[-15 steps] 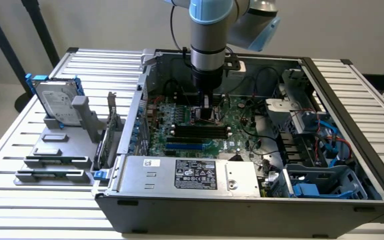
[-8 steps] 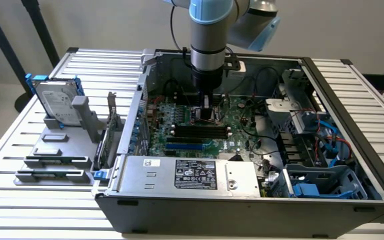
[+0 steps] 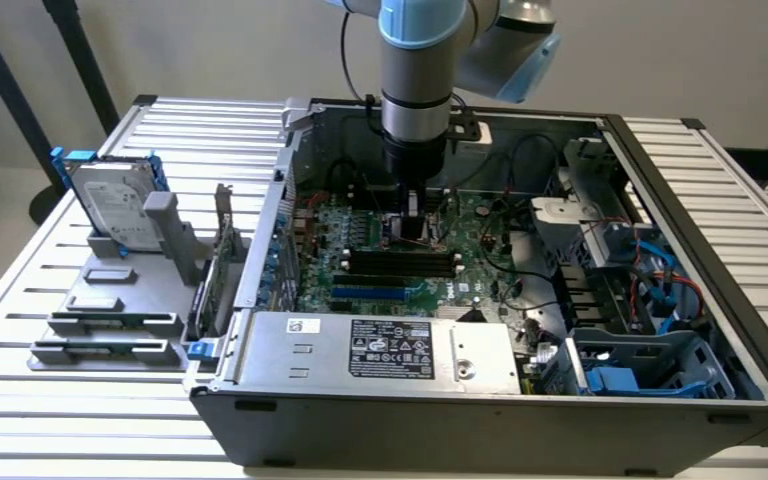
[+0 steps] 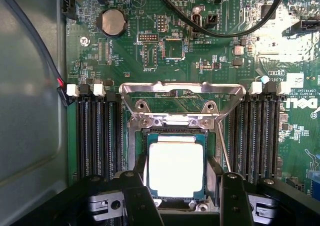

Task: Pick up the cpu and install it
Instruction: 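Place the cpu into insertion slot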

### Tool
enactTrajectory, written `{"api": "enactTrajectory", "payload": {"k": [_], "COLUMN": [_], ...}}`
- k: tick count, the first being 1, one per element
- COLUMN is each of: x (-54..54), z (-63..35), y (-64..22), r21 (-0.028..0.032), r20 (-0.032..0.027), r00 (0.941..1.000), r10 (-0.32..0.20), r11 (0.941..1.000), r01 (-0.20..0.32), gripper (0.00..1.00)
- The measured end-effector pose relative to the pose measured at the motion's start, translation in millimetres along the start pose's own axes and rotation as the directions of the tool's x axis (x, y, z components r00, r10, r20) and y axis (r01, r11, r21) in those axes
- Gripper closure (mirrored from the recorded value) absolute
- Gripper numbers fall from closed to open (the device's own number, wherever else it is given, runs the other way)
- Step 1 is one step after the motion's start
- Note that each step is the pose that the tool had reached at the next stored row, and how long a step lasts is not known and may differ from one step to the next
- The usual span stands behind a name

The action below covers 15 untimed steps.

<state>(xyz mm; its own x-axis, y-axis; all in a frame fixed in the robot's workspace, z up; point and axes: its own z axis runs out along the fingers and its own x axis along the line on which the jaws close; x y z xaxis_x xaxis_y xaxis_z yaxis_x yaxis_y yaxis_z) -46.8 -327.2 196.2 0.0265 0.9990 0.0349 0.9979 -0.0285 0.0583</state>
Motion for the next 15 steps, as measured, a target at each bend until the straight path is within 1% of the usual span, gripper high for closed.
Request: {"api": "enactTrajectory", "payload": {"k": [4, 5, 6, 7, 12, 15], "x": [0.2, 0.4, 0.4, 0.4, 0.3, 0.5], "z": [0.3, 0.5, 0.5, 0.4, -0.8, -5.1], "y": [0.4, 0.4, 0.5, 0.4, 0.3, 0.6], "r21": [-0.0006, -0.0009, -0.0008, -0.0005, 0.0, -0.0001], "r20": [-0.0001, -0.0009, -0.0005, 0.0, 0.0006, 0.0004], "r00": [1.0, 1.0, 1.0, 1.0, 1.0, 1.0], "r10": [0.0, 0.0, 0.0, 0.0, 0.0, 0.0], "r11": [1.0, 1.0, 1.0, 1.0, 1.0, 1.0], "r01": [0.0, 0.0, 0.0, 0.0, 0.0, 0.0], "gripper": [0.45, 0.44, 0.44, 0.37, 0.37, 0.37]}}
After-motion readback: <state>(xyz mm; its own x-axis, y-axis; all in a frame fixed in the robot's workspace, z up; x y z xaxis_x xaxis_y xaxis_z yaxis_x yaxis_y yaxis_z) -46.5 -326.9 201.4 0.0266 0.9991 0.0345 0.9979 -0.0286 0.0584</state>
